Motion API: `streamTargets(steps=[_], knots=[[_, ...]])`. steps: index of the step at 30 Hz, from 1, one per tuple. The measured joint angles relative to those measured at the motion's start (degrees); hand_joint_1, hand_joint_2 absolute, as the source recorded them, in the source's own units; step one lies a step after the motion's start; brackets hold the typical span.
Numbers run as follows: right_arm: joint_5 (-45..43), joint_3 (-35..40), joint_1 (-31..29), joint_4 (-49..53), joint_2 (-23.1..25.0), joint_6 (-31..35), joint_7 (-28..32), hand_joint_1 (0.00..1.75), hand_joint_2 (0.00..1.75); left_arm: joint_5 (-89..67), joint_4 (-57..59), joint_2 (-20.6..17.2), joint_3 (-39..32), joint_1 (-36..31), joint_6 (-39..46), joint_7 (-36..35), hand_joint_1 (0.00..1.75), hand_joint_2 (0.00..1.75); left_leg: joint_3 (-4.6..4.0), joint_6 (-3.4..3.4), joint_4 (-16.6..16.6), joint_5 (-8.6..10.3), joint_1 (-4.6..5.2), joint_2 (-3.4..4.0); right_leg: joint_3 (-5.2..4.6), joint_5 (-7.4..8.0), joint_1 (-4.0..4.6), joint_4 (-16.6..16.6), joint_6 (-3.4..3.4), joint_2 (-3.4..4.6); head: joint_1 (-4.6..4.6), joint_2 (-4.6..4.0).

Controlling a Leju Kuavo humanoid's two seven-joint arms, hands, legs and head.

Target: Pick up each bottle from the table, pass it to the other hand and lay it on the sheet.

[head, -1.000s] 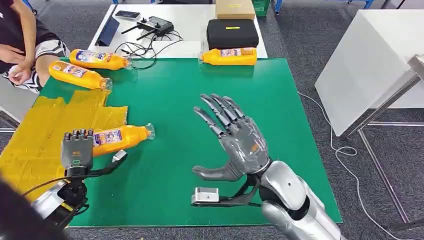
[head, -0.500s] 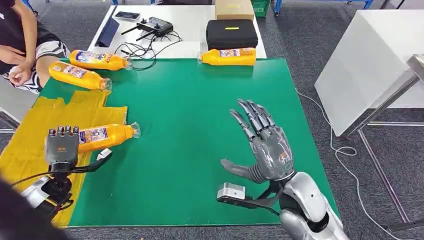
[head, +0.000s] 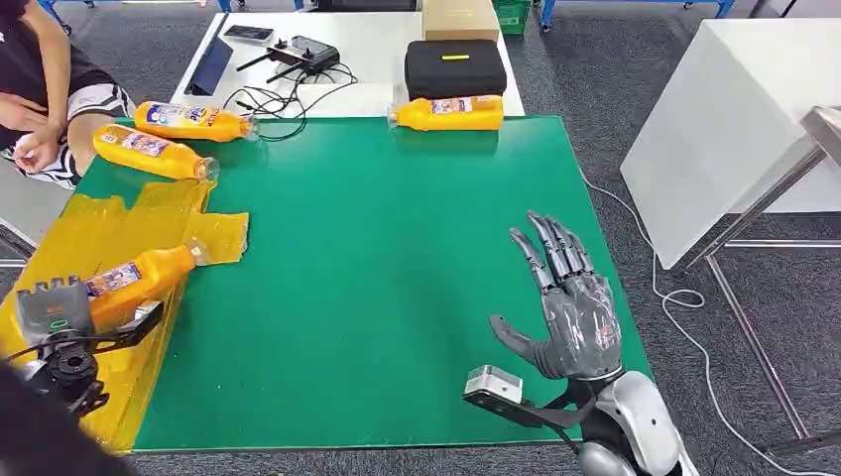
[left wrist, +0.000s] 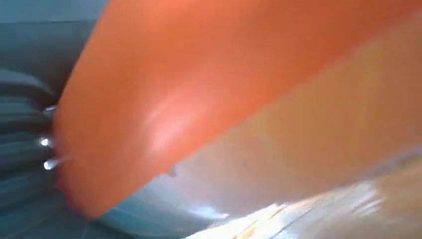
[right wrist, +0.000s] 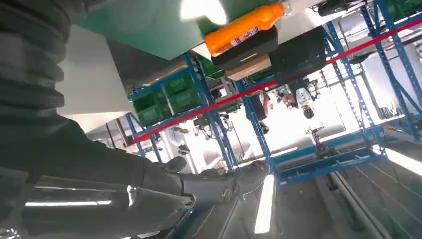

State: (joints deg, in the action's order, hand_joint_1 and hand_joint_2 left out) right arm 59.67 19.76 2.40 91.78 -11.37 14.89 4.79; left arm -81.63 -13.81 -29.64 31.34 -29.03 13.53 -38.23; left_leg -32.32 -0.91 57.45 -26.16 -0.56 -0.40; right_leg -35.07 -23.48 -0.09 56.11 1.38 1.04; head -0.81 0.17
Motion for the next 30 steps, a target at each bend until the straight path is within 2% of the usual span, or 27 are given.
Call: streamTargets(steps=[1,2,4,27,30], knots=[[0.2,-0.02,0.0,-0.02,0.2,-0.31,0.0,0.0,1.75,0.09,0.0,-0.2,-0.55,0.43,-0.33,-0.04,1.59,1.75,0.03,0.01,-0.01,-0.01,-0.05,0.0,0.04,-0.01,0.0,0.0,-0.02,0.0,0.02,0.0],[0.31,-0.04,-0.01,-0.02,0.35,-0.44,0.0,0.0,1.75,0.09,0.0,-0.31,-1.03,0.7,-0.41,-0.09,0.0,1.75,0.07,0.02,-0.01,-0.01,-0.08,0.0,0.09,0.0,0.0,0.0,-0.04,0.0,0.04,0.0],[0.77,-0.04,-0.02,-0.02,0.75,-0.86,-0.02,0.0,1.75,0.09,0.0,-0.72,-1.97,1.36,-0.3,-0.09,0.0,1.75,0.17,0.09,-0.02,-0.05,-0.1,0.15,0.14,0.04,0.0,0.01,-0.28,0.06,0.02,0.0],[1.9,-0.55,-0.83,-0.07,2.69,-2.41,-0.13,0.0,1.75,-3.41,0.02,-0.85,-5.94,4.33,8.17,1.73,0.0,1.75,0.3,0.15,-0.06,-0.03,-0.1,0.18,0.13,0.03,0.0,0.02,-0.31,0.2,0.02,0.0],[1.92,-0.55,-0.87,-0.07,2.91,-2.36,-0.13,0.0,1.75,-2.14,0.02,-0.53,-6.97,4.89,14.75,3.59,0.0,1.75,0.29,0.15,-0.05,-0.03,-0.1,0.19,0.07,0.03,0.0,0.01,-0.31,0.21,0.0,0.0]])
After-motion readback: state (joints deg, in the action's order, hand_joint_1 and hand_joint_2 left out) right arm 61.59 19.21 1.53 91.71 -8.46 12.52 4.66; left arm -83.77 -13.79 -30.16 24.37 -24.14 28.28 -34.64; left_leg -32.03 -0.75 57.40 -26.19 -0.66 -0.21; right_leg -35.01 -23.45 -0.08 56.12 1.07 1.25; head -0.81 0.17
